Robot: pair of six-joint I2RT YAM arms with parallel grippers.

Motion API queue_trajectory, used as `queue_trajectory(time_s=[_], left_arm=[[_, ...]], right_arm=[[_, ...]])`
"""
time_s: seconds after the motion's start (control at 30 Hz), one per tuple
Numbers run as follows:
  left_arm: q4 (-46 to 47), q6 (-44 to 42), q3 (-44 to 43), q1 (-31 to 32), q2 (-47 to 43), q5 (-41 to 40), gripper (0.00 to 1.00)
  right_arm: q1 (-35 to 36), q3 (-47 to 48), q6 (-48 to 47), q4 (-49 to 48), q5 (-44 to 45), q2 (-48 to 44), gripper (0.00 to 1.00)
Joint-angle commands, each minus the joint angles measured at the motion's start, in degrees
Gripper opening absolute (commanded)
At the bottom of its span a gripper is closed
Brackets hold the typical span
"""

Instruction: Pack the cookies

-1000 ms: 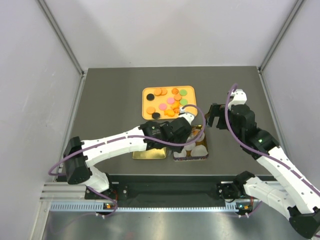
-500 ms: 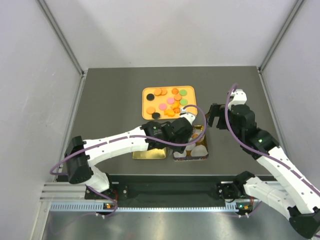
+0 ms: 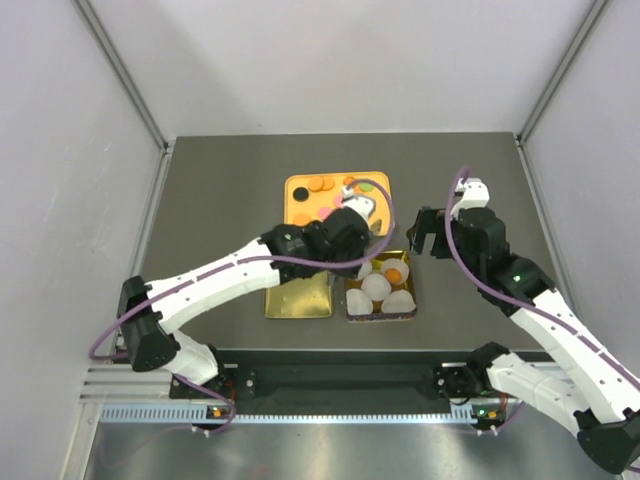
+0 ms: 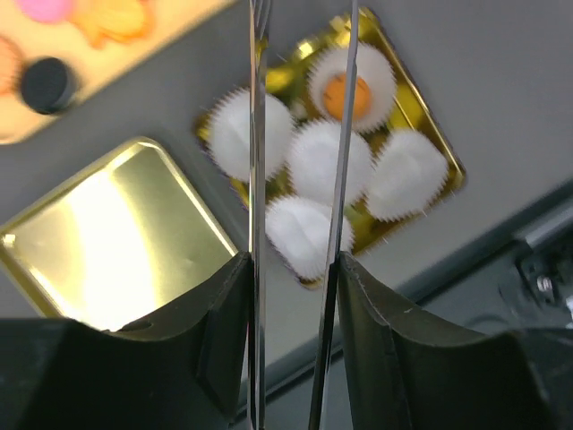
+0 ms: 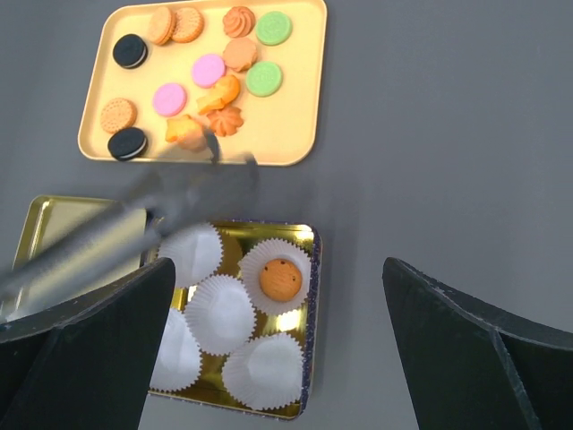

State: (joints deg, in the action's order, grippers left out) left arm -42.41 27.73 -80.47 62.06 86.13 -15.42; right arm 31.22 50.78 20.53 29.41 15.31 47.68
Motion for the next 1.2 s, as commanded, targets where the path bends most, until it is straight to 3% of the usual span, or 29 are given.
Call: queue_trajectory(time_s=[0.0,0.13,0.4,1.17], left_arm=[[1.37,-2.50,-1.98,-6.76,-2.55,-0.14,0.46],[3.21,-4.08,-2.15,-13.18,0.52,0.74,0.46],[5.41,-6.98,-5.05,-20.05,8.34,5.04,0.45],[3.57,-11.29,-12.08,-21.11,18.81,4.17,0.45]], right_arm=[[-0.46,1.16,-0.67,-3.12,-1.16,0.66,1.00],[-0.46,1.07,-0.41,-3.74,-2.13,1.80,1.00],[-0.55,0.63,-0.50,-4.01,-2.66,1.89,1.00],[-0.46,-0.86,-0.58,-3.92,-2.83,1.45,1.00]])
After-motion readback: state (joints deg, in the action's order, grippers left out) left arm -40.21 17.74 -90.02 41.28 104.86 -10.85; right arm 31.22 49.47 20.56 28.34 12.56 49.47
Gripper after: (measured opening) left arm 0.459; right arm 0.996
